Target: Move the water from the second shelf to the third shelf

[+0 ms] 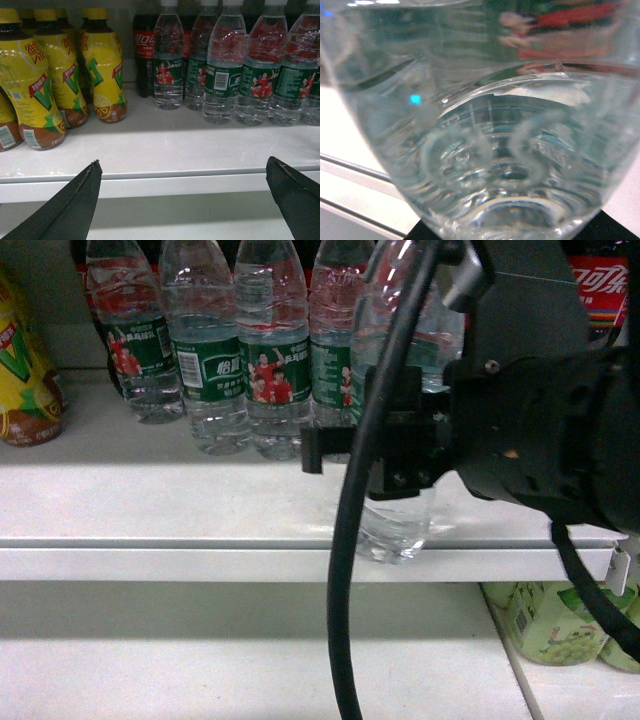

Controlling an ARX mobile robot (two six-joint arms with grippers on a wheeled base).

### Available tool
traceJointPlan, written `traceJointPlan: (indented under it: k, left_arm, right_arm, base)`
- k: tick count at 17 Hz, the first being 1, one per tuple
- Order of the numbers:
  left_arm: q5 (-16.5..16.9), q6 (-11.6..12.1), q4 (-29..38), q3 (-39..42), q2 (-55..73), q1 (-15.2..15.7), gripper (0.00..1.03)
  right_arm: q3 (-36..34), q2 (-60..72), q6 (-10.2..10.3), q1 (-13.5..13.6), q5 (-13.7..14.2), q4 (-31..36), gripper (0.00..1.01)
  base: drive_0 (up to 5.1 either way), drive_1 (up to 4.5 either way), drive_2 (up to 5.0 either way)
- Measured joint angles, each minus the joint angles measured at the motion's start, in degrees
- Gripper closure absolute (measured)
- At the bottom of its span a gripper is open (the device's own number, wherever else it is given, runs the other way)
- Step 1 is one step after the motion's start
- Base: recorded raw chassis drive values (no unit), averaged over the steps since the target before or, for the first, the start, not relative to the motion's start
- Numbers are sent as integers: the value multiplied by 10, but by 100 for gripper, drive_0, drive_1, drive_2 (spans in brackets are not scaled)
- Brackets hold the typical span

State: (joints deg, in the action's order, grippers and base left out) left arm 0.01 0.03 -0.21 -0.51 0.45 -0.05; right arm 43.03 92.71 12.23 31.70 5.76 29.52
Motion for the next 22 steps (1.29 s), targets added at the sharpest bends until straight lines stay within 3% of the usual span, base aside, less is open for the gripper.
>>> traceJointPlan:
  k: [4, 7, 10, 13, 15, 22]
  left_arm:
    - [0, 0, 0, 0, 0, 0, 5]
    - [0, 0, 0, 0, 0, 0, 5]
    - [0, 0, 0, 0, 0, 0, 5]
    - [0, 0, 0, 0, 0, 0, 5]
    - [0, 0, 0, 0, 0, 0, 5]
    - [0, 0, 0, 0, 0, 0, 5]
  right_arm:
    - [-89, -101, -21, -28, -6, 11, 62]
    - [-147, -186, -49, -79, -12, 2, 62]
    - [-200, -280, -77, -138, -38, -34, 62]
    - [-234, -377, -89, -195, -78, -81, 62]
    - [-253, -444, -93, -222, -89, -126, 62]
    - [-265, -645, -95, -255, -76, -242, 62]
  base:
    - [0, 0, 0]
    - [0, 0, 0]
    - [0, 0, 0]
    - [0, 0, 0]
    - [0, 0, 0]
    - [0, 0, 0]
